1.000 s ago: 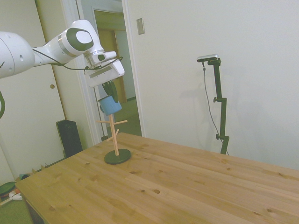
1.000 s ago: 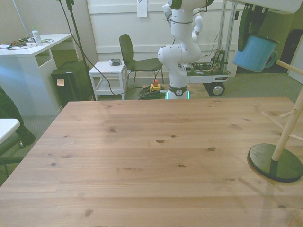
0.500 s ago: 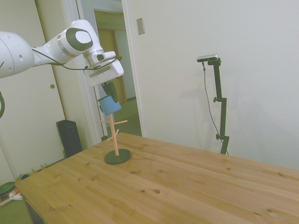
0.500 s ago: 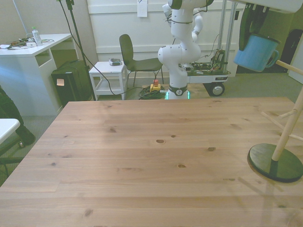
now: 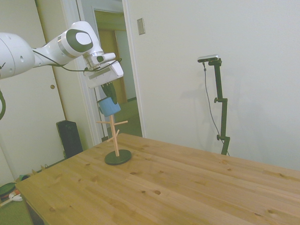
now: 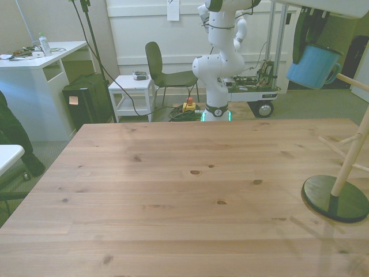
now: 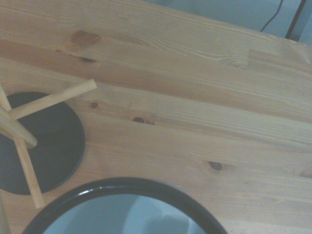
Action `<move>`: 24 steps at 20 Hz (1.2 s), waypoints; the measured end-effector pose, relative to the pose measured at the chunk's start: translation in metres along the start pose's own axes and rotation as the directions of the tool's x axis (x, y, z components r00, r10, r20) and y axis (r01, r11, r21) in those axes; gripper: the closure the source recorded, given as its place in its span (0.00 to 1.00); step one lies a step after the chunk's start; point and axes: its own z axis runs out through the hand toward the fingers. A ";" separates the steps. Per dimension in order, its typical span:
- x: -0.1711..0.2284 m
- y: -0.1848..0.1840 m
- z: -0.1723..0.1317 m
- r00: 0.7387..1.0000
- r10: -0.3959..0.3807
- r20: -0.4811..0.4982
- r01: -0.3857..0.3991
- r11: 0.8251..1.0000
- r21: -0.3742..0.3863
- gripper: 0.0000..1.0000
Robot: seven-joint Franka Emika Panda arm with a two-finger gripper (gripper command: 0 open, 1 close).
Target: Hang the mug
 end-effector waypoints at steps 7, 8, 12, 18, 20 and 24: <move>-0.005 -0.009 -0.006 1.000 -0.014 0.009 0.014 1.000 -0.002 1.00; -0.006 -0.012 -0.005 1.000 -0.014 0.011 0.015 1.000 -0.003 1.00; -0.006 -0.025 0.000 1.000 -0.019 0.016 0.019 1.000 -0.017 1.00; -0.010 -0.046 -0.008 1.000 -0.028 0.005 0.028 0.999 -0.029 1.00; -0.008 -0.052 -0.007 1.000 -0.026 0.007 0.026 0.999 -0.032 1.00; -0.002 -0.061 0.000 1.000 -0.019 0.010 0.019 0.999 -0.032 1.00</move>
